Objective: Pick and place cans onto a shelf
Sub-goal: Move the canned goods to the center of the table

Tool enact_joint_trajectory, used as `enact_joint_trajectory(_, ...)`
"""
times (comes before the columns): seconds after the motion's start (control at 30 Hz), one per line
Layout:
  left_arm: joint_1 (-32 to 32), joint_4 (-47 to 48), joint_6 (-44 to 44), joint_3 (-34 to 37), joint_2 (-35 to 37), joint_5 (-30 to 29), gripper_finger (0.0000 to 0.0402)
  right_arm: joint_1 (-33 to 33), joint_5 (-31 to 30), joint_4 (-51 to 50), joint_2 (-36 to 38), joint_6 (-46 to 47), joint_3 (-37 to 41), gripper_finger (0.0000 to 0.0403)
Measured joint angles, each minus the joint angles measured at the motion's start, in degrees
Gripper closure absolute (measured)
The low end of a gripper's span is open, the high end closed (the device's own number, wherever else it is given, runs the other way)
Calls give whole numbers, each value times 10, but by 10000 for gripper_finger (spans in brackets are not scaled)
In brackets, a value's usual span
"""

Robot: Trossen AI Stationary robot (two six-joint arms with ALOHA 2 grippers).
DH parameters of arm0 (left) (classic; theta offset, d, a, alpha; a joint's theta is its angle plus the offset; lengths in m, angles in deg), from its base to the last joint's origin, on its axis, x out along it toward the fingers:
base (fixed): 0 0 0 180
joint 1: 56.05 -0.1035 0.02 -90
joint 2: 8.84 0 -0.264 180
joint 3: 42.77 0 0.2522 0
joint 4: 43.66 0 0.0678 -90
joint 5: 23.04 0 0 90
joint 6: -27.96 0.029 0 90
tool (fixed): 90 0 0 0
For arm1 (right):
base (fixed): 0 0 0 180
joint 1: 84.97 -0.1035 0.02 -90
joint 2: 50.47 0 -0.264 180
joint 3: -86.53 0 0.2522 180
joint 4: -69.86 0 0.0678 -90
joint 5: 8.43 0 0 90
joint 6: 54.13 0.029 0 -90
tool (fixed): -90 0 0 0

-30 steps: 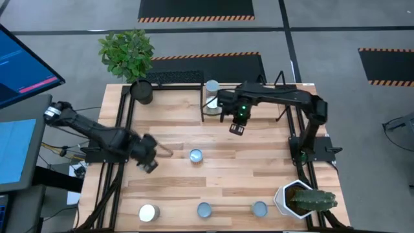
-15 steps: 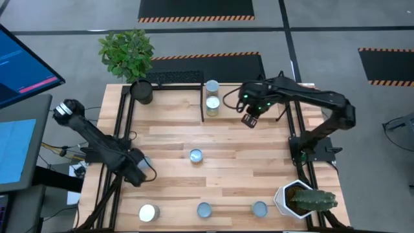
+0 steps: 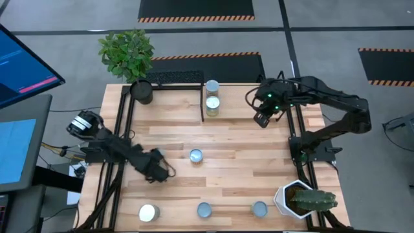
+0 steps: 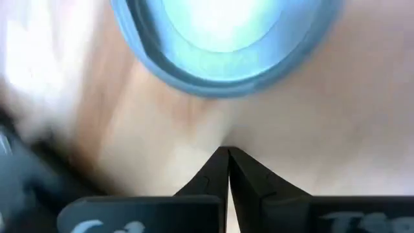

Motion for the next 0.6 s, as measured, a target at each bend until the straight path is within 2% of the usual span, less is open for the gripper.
enact_joint_trajectory(0.07, -46, -52, 40, -31, -4, -102, 402, -3, 0, 0, 6, 5, 0, 326)
enact_joint_trajectory(0.13, -78, -55, 105, -58, 7, -137, 402, -6, 0, 0, 8, 5, 0, 326)
enact_joint_trajectory(0.2, -86, -70, 185, -85, 7, -99, 402, -9, 0, -1, 7, 5, 0, 326)
enact_joint_trajectory(0.3, -83, -72, 253, -125, 10, -70, 402, -11, 0, -12, 7, 4, 0, 326)
enact_joint_trajectory(0.47, -79, -70, 286, -147, 9, -61, 402, -12, -1, -34, 7, 3, 0, 326)
enact_joint_trajectory(0.6, -86, -90, 319, -141, 8, -28, 401, -18, -13, -42, 7, 0, 0, 326)
